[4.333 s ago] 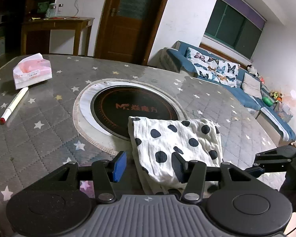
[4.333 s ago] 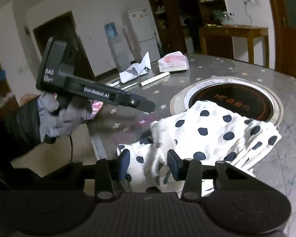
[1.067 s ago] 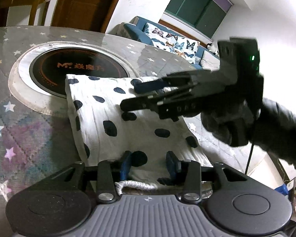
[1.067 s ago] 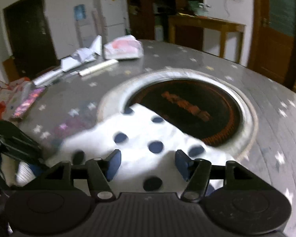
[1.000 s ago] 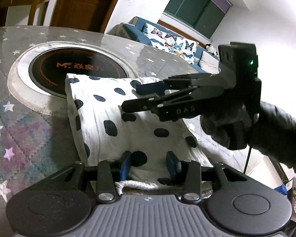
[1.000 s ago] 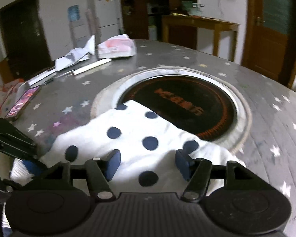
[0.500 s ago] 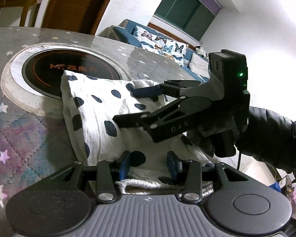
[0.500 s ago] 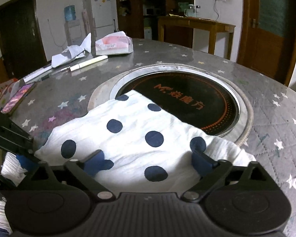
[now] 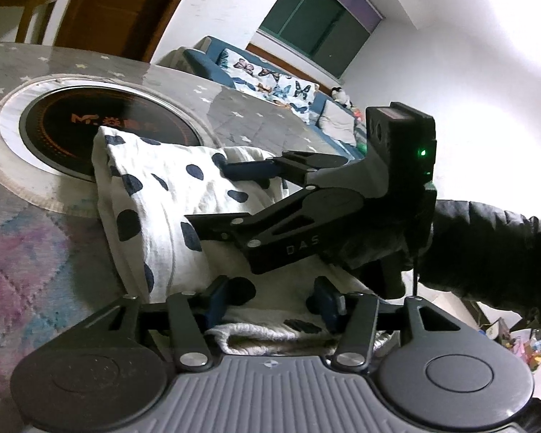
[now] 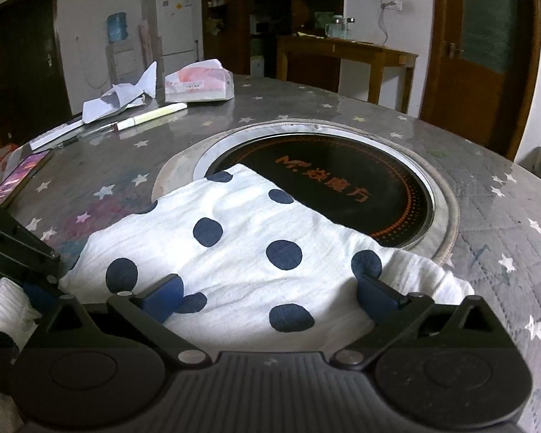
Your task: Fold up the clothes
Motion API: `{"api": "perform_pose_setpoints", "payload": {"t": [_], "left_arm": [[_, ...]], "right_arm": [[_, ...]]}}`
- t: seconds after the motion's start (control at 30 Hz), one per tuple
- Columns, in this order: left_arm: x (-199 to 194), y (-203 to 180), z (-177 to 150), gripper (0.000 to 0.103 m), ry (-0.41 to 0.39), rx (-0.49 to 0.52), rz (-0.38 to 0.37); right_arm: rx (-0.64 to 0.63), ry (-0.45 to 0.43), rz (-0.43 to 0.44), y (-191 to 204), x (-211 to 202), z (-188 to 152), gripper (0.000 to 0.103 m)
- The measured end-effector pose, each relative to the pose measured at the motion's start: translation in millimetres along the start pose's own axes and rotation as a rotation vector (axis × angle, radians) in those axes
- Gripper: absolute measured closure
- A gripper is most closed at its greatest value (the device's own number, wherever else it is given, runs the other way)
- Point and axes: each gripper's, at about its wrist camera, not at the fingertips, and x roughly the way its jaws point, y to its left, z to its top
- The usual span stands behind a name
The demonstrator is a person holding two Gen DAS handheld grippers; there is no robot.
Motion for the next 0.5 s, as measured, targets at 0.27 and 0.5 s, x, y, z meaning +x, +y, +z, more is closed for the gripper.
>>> {"api": "perform_pose_setpoints", "payload": {"t": [0.27,0.5], "left_arm": [[1.4,-0.7,0.6,0.034,0.011,0.031,-0.051],[1.8,3.2,2.4,0.031,0.022,0.025,-0.085]], "right_arm": [[0.008,-0.016,-0.005,0.2,0.5,-1.4,0.000],[0.007,-0.016,-0.007,0.4,-0.8,-1.7,0.000]]}}
